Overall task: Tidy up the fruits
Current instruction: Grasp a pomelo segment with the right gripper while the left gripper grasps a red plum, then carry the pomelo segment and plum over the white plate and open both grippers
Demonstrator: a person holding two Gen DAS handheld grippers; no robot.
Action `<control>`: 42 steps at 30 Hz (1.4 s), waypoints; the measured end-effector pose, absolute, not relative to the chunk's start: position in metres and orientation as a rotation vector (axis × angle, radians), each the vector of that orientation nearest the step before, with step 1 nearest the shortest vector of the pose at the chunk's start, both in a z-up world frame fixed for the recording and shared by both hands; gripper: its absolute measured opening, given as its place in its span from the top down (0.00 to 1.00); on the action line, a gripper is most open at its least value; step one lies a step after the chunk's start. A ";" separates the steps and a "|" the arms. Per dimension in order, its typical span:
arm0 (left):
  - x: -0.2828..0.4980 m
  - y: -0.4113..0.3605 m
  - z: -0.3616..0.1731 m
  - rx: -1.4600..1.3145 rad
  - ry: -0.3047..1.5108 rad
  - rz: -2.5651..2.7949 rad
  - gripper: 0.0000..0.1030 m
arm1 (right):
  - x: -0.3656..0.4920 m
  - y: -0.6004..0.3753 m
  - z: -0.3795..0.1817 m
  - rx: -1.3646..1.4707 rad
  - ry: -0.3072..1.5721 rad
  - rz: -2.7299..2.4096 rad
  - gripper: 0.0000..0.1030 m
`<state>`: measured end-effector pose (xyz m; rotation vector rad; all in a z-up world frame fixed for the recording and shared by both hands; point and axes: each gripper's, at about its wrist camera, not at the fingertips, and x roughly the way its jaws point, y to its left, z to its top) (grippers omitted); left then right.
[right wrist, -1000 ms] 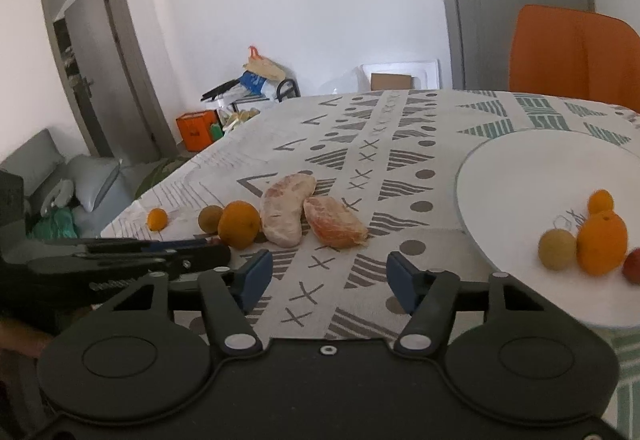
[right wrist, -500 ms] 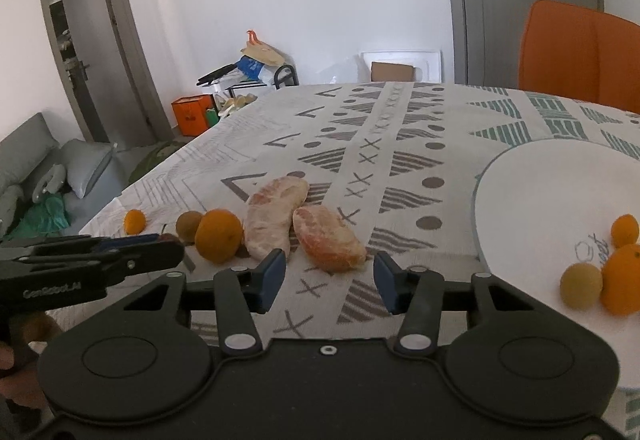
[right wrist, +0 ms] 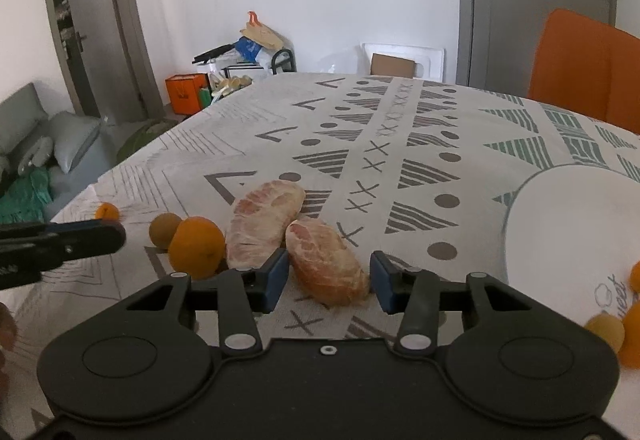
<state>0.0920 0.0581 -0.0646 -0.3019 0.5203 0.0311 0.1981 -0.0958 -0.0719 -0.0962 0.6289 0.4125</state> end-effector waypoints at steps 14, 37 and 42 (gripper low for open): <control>0.089 0.052 -0.058 -0.288 0.511 0.009 0.77 | 0.164 -0.109 -0.067 -0.086 0.655 0.424 0.69; 0.100 0.040 -0.052 -0.265 0.536 -0.017 0.77 | 0.142 -0.123 -0.055 -0.021 0.558 0.385 0.71; 0.098 0.021 -0.035 -0.222 0.503 -0.040 0.77 | 0.125 -0.148 -0.036 0.032 0.490 0.359 0.71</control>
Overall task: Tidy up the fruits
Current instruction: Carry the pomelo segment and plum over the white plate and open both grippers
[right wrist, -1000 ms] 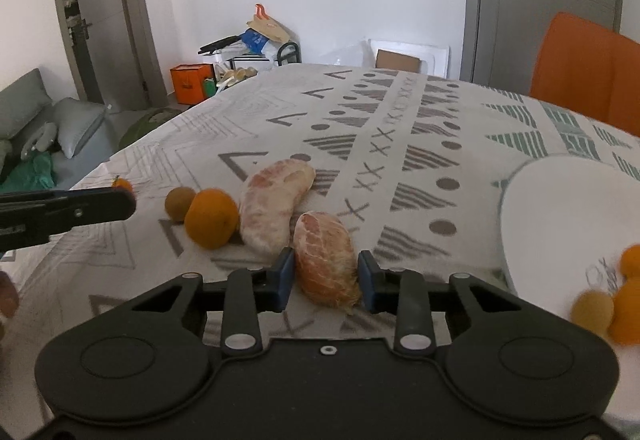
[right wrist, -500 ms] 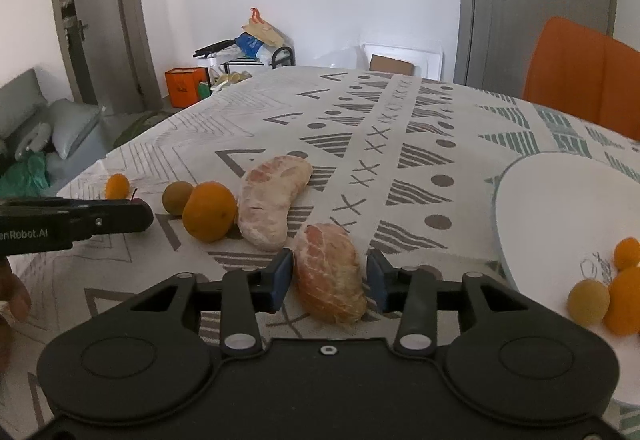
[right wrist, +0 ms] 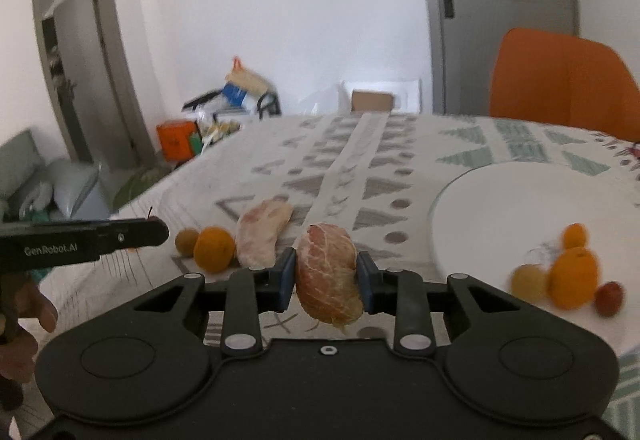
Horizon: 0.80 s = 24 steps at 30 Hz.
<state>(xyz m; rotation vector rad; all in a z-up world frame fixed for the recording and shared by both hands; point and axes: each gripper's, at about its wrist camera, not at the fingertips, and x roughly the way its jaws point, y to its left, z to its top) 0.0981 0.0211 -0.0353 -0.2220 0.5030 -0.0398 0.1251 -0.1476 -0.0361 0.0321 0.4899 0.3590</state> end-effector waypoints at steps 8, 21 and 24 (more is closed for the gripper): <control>0.096 -0.008 -0.010 -0.162 0.456 -0.064 0.77 | 0.107 -0.184 -0.020 0.092 0.417 0.325 0.71; 0.096 -0.068 0.018 -0.051 0.418 -0.149 0.77 | 0.080 -0.233 -0.005 0.141 0.317 0.277 0.71; 0.098 -0.078 0.019 -0.041 0.419 -0.170 0.77 | 0.078 -0.243 -0.004 0.152 0.309 0.265 0.71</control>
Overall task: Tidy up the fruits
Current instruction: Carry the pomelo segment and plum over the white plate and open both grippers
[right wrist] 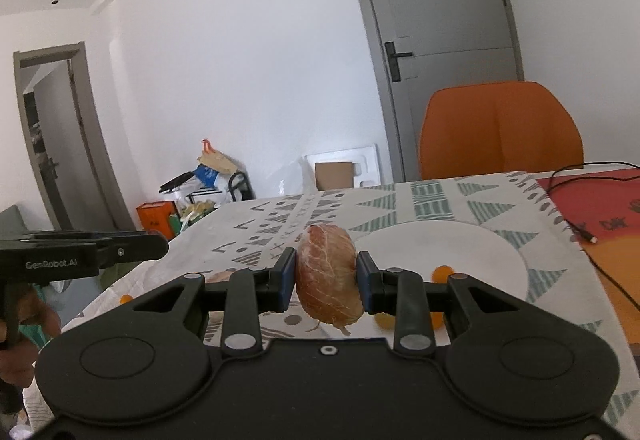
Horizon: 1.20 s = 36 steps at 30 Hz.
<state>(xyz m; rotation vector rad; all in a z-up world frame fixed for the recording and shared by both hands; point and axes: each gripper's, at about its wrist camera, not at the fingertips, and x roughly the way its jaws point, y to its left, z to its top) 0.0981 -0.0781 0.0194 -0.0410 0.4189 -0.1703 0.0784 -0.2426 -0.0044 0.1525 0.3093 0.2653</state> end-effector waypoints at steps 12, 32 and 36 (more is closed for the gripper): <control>0.118 -0.103 0.013 -0.010 0.434 -0.215 0.77 | 0.078 -0.270 -0.010 0.191 0.286 0.212 0.71; 0.190 -0.138 -0.013 0.034 0.478 -0.306 0.77 | 0.107 -0.315 -0.031 0.217 0.334 0.088 0.72; 0.202 -0.146 -0.019 0.028 0.491 -0.328 0.77 | 0.115 -0.316 -0.032 0.206 0.350 0.082 0.72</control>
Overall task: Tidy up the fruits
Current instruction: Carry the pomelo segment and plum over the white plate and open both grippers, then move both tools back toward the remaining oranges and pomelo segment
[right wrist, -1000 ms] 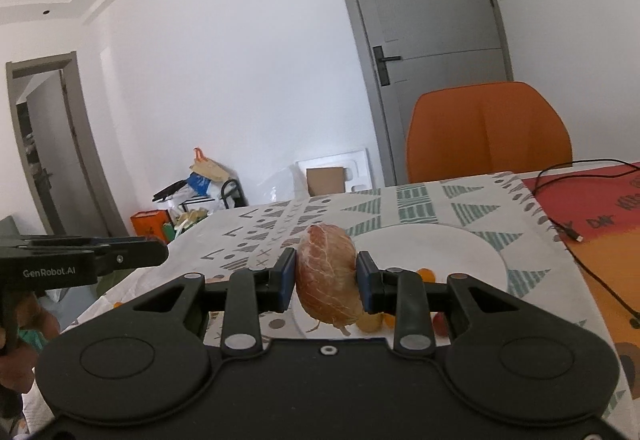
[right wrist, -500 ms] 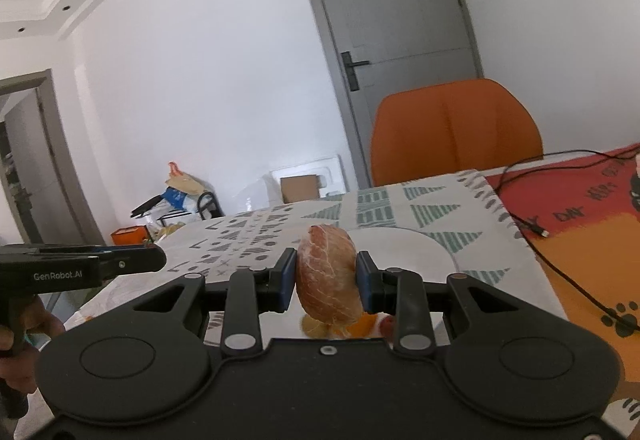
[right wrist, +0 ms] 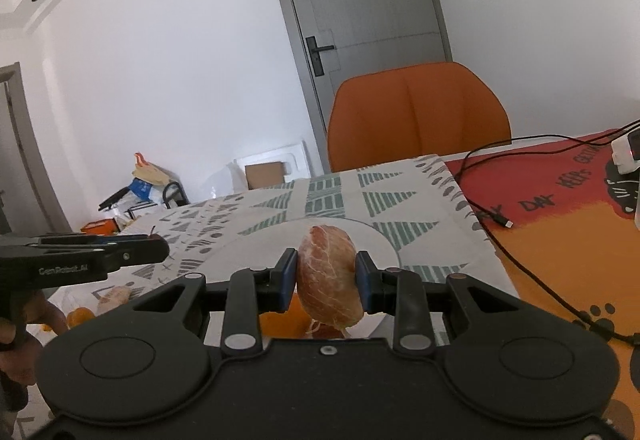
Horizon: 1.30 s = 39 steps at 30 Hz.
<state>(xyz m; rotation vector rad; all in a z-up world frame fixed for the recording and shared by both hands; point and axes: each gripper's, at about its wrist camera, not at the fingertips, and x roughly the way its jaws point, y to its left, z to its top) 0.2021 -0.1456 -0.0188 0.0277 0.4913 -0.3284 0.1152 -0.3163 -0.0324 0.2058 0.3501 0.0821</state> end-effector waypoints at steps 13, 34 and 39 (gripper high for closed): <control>0.217 -0.137 -0.024 0.020 0.484 -0.293 0.63 | 0.144 -0.312 -0.038 0.178 0.401 0.081 0.86; 0.173 -0.075 0.004 -0.044 0.442 -0.108 0.17 | 0.114 -0.291 -0.023 0.231 0.384 0.063 0.17; 0.163 -0.068 0.005 -0.040 0.445 -0.085 0.17 | 0.110 -0.284 -0.019 0.245 0.371 0.092 0.04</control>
